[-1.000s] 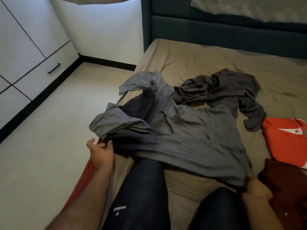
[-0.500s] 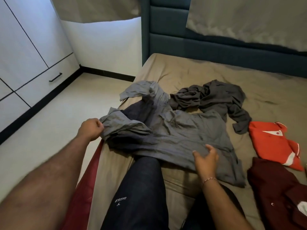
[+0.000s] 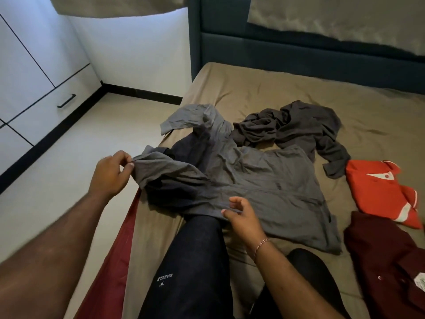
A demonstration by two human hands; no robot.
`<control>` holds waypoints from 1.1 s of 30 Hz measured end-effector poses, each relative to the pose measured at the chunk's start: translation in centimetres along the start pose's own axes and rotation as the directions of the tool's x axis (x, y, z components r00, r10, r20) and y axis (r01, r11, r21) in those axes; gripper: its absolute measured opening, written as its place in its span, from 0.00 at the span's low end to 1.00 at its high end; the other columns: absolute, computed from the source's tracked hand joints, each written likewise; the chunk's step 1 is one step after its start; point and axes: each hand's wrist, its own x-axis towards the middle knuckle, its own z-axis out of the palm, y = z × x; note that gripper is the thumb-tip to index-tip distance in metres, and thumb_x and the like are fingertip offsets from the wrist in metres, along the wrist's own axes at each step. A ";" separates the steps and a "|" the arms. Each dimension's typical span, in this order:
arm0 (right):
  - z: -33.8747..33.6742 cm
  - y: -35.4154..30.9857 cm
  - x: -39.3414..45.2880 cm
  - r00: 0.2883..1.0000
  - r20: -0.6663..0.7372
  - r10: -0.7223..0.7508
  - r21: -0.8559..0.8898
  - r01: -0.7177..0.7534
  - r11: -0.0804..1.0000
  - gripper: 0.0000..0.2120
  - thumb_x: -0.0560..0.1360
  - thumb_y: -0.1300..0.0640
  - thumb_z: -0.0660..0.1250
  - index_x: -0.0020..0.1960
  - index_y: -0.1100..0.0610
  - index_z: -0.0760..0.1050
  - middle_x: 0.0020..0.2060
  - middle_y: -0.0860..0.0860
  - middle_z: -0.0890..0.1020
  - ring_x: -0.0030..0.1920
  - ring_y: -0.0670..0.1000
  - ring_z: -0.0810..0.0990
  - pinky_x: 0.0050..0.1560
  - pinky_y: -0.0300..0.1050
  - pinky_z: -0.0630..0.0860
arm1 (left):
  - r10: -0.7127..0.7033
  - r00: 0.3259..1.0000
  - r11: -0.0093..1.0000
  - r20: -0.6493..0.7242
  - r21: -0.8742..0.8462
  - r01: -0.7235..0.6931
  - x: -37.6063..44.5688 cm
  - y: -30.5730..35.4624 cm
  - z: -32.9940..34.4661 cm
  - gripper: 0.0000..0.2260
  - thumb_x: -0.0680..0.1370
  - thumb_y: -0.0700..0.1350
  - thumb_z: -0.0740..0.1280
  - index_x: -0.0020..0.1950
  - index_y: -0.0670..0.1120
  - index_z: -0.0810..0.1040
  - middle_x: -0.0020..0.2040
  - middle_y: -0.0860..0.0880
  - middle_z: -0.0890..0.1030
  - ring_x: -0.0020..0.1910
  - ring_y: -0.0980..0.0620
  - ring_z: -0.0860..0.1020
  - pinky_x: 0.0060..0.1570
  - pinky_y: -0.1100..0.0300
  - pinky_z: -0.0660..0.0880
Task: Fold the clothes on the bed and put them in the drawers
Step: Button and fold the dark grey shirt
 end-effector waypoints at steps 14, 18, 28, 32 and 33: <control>10.9 -5.9 -2.2 0.797 0.599 -0.078 0.293 -0.128 0.948 0.16 0.80 0.56 0.71 0.67 0.56 0.78 0.60 0.53 0.85 0.61 0.54 0.84 0.60 0.49 0.81 | -0.384 0.797 0.192 0.466 -0.804 0.562 -2.3 12.3 -3.0 0.13 0.80 0.32 0.62 0.59 0.43 0.81 0.54 0.40 0.83 0.52 0.44 0.83 0.47 0.52 0.84; 8.3 -4.9 -2.1 0.858 0.513 -0.033 0.310 -0.149 0.939 0.10 0.82 0.61 0.67 0.61 0.60 0.82 0.57 0.59 0.86 0.58 0.58 0.85 0.54 0.47 0.83 | -0.458 0.769 -0.082 0.446 -0.883 0.462 -4.9 13.5 0.0 0.17 0.80 0.31 0.60 0.63 0.43 0.82 0.55 0.40 0.86 0.54 0.42 0.86 0.53 0.48 0.84; -8.7 -4.4 0.7 0.889 0.436 0.136 -0.834 0.343 0.433 0.09 0.74 0.53 0.76 0.51 0.56 0.81 0.48 0.54 0.85 0.50 0.53 0.83 0.50 0.44 0.77 | -0.469 0.643 -0.182 0.606 -0.778 0.601 -10.9 14.0 9.9 0.16 0.80 0.37 0.66 0.65 0.50 0.82 0.57 0.49 0.87 0.55 0.48 0.84 0.49 0.52 0.80; -14.5 -5.7 1.2 0.889 0.434 0.144 -0.730 0.254 0.634 0.06 0.77 0.56 0.76 0.53 0.52 0.82 0.48 0.51 0.86 0.51 0.52 0.84 0.57 0.47 0.79 | -0.536 0.635 -0.045 0.557 -0.770 0.637 -10.9 14.6 11.7 0.15 0.80 0.39 0.65 0.64 0.49 0.84 0.46 0.49 0.85 0.33 0.53 0.76 0.33 0.59 0.70; -15.6 -6.4 1.3 0.880 0.451 0.149 -0.693 0.240 0.680 0.08 0.76 0.57 0.76 0.54 0.53 0.81 0.48 0.52 0.86 0.51 0.52 0.85 0.56 0.46 0.80 | -0.534 0.661 0.005 0.527 -0.780 0.626 -11.1 14.5 11.8 0.15 0.81 0.39 0.65 0.64 0.49 0.84 0.41 0.50 0.82 0.31 0.55 0.73 0.31 0.60 0.69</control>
